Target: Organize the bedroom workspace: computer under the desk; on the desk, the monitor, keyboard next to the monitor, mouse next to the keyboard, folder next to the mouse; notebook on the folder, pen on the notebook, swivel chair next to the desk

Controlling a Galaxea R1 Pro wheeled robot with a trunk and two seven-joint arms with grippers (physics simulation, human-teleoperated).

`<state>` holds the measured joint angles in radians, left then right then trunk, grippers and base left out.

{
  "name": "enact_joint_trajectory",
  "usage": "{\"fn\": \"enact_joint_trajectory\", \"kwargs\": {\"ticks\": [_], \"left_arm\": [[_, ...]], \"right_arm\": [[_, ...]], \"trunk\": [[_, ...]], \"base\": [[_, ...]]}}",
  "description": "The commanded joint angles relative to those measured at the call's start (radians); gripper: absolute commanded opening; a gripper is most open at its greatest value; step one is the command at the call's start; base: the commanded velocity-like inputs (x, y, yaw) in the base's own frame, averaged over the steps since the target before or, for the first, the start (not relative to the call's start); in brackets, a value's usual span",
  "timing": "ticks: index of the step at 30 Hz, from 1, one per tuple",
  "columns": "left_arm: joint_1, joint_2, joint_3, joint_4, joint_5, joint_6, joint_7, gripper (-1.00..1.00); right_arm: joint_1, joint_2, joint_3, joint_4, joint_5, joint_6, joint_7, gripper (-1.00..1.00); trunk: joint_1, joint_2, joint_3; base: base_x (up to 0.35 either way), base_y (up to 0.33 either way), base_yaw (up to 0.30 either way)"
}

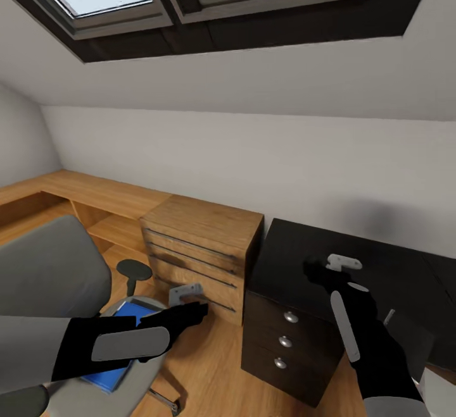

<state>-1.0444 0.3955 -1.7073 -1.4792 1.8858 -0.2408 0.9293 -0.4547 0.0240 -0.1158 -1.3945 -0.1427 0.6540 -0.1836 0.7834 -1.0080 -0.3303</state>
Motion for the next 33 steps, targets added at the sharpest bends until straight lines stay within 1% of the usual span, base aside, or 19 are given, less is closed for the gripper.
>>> {"fn": "enact_joint_trajectory", "kwargs": {"ticks": [1,6,11,14,17,18,20,21,22,23,25,26,27,28,29,30,31,32,33], "left_arm": [[-0.002,0.000,-0.002,-0.001,0.006,-0.007,0.000,1.00],[-0.002,0.000,-0.008,0.002,0.007,-0.007,0.002,1.00],[-0.002,-0.008,-0.048,0.018,0.006,-0.007,0.003,1.00],[-0.002,-0.023,-0.106,0.029,0.007,-0.011,0.004,1.00],[-0.001,-0.048,-0.212,0.058,0.007,-0.019,0.003,1.00],[-0.001,-0.055,-0.227,0.068,0.008,-0.023,0.003,1.00],[-0.001,-0.097,-0.274,0.130,0.009,-0.048,0.003,1.00],[0.000,-0.111,-0.285,0.151,0.010,-0.054,0.003,1.00],[0.001,-0.143,-0.309,0.199,0.011,-0.065,0.002,1.00],[0.003,-0.161,-0.321,0.226,0.012,-0.068,0.003,1.00],[0.036,-0.233,-0.370,0.339,0.034,-0.077,0.002,1.00],[0.049,-0.248,-0.380,0.366,0.045,-0.079,0.002,1.00],[0.075,-0.276,-0.397,0.415,0.071,-0.081,0.000,1.00],[0.123,-0.325,-0.421,0.518,0.129,-0.082,-0.037,1.00],[0.129,-0.331,-0.423,0.536,0.136,-0.082,-0.052,1.00],[0.137,-0.341,-0.426,0.569,0.146,-0.081,-0.089,1.00],[0.204,-0.367,-0.434,0.714,0.162,-0.078,-0.283,1.00],[0.219,-0.373,-0.434,0.752,0.163,-0.077,-0.317,1.00],[0.224,-0.375,-0.434,0.769,0.163,-0.077,-0.330,1.00]], "right_arm": [[-0.001,0.001,-0.002,-0.001,-0.014,0.003,-0.010,-1.00],[-0.001,0.001,-0.008,-0.001,-0.014,0.003,-0.010,-1.00],[-0.001,0.001,-0.011,0.000,-0.014,0.003,-0.010,-1.00],[-0.001,0.001,-0.013,0.001,-0.014,0.003,-0.010,-1.00],[-0.001,0.001,-0.014,0.002,-0.014,0.003,-0.010,-1.00],[-0.001,0.001,-0.014,0.002,-0.014,0.003,-0.010,-1.00],[-0.001,0.001,-0.014,0.002,-0.014,0.003,-0.011,-1.00],[-0.001,0.001,-0.014,0.002,-0.014,0.003,-0.012,-1.00],[-0.001,0.001,-0.014,0.002,-0.014,0.004,-0.012,-1.00],[-0.001,0.001,-0.015,0.001,-0.014,0.004,-0.012,-1.00],[-0.001,0.001,-0.025,0.001,-0.014,0.004,-0.012,-1.00],[-0.001,0.001,-0.027,0.000,-0.014,0.004,-0.013,-1.00],[-0.001,0.001,-0.032,0.000,-0.014,0.004,-0.013,-1.00],[-0.001,0.002,-0.038,0.000,-0.014,0.003,-0.013,-1.00],[-0.001,0.002,-0.039,0.000,-0.014,0.003,-0.013,-1.00],[-0.001,0.001,-0.040,0.000,-0.014,0.003,-0.013,-1.00],[-0.001,0.001,-0.042,0.000,-0.014,0.003,-0.013,-1.00],[-0.001,0.001,-0.042,0.000,-0.013,0.003,-0.012,-1.00],[-0.001,0.001,-0.042,0.001,-0.013,0.003,-0.012,-1.00]], "trunk": [[0.000,-0.001,-0.001],[0.000,-0.001,-0.001],[0.000,-0.001,-0.001],[0.000,-0.001,-0.001],[0.000,-0.001,-0.001],[0.000,-0.001,-0.001],[0.000,-0.001,-0.002],[0.000,-0.001,-0.002],[0.000,-0.001,-0.002],[0.000,-0.001,-0.002],[0.000,-0.001,-0.003],[0.000,-0.001,-0.003],[0.000,-0.001,-0.004],[0.000,-0.001,-0.004],[0.000,-0.001,-0.005],[0.000,-0.001,-0.005],[0.000,-0.001,-0.005],[0.000,-0.001,-0.006],[0.000,-0.001,-0.006]], "base": [[0.000,0.000,-0.174],[0.000,0.000,-0.229],[0.000,0.000,-0.262],[0.000,0.000,-0.268],[0.000,0.000,-0.269],[0.000,0.000,-0.269],[0.000,0.000,-0.269],[0.000,0.000,-0.269],[0.000,0.000,-0.269],[0.000,0.000,-0.268],[0.000,0.000,-0.268],[0.000,0.000,-0.267],[0.000,0.000,-0.267],[0.000,0.000,-0.267],[0.000,0.000,-0.267],[0.000,0.000,-0.267],[0.000,0.000,-0.267],[0.000,0.000,-0.267],[0.020,-0.020,-0.267]]}}
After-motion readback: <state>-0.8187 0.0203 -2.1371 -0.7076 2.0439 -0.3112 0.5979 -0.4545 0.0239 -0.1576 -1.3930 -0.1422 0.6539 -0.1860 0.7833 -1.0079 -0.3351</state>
